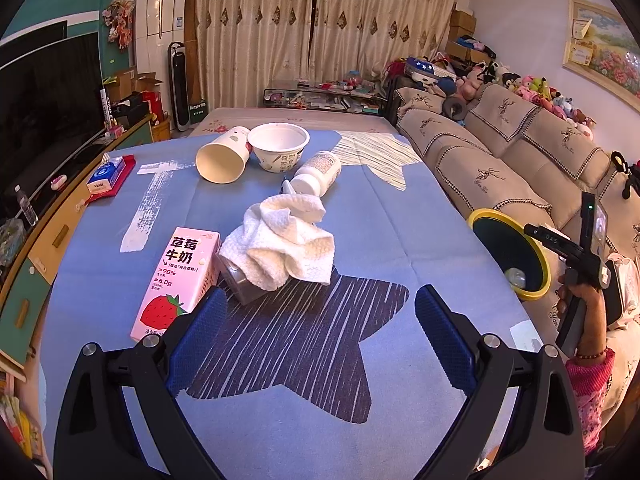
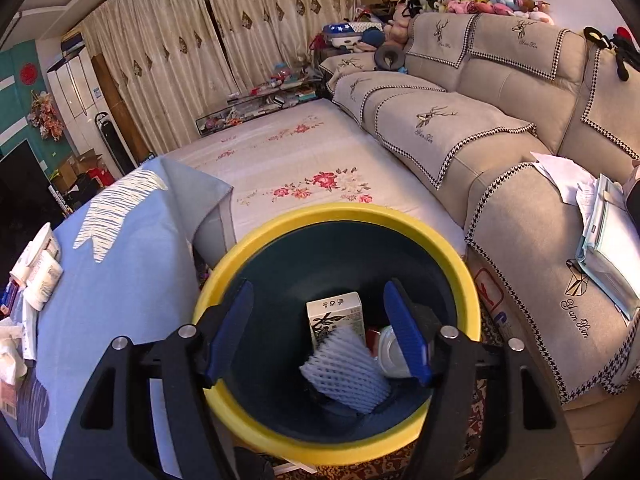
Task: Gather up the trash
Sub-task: 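Carry the coconut water bottle over the bin and open the right gripper, then grasp the pink strawberry milk carton with the left gripper and lift it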
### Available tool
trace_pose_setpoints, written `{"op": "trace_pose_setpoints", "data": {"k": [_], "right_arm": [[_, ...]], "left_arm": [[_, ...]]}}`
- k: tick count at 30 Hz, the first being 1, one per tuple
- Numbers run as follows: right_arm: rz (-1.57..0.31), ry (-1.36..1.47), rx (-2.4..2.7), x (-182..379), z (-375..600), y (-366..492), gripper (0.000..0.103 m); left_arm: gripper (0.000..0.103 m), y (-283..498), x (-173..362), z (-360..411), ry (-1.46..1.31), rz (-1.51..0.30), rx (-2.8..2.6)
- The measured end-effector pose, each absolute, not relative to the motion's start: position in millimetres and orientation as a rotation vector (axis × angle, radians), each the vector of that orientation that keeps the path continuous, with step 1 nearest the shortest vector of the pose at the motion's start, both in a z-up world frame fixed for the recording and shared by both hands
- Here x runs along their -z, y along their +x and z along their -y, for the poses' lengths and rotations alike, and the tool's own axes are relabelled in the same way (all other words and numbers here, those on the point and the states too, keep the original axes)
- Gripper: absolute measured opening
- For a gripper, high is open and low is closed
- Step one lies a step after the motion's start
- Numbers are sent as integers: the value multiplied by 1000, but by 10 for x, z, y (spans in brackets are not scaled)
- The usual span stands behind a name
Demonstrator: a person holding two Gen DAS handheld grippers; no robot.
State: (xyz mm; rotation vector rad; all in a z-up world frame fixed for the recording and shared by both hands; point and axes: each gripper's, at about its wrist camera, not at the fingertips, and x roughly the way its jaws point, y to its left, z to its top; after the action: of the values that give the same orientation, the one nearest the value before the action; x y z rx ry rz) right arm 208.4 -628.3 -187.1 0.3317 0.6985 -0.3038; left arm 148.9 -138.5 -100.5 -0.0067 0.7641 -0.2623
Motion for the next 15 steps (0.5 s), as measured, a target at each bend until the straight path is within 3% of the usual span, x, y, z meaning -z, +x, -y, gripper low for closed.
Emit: {"op": "trace_pose_setpoints", "data": {"k": [7, 15], "right_arm": [[-643, 318, 209, 1679, 5903, 1891, 75], [-665, 321, 133, 1684, 5580, 1927, 75]], "left_arm": [[94, 1502, 1044, 1230, -1, -774, 218], [94, 1628, 1187, 808, -23, -806, 123]]}}
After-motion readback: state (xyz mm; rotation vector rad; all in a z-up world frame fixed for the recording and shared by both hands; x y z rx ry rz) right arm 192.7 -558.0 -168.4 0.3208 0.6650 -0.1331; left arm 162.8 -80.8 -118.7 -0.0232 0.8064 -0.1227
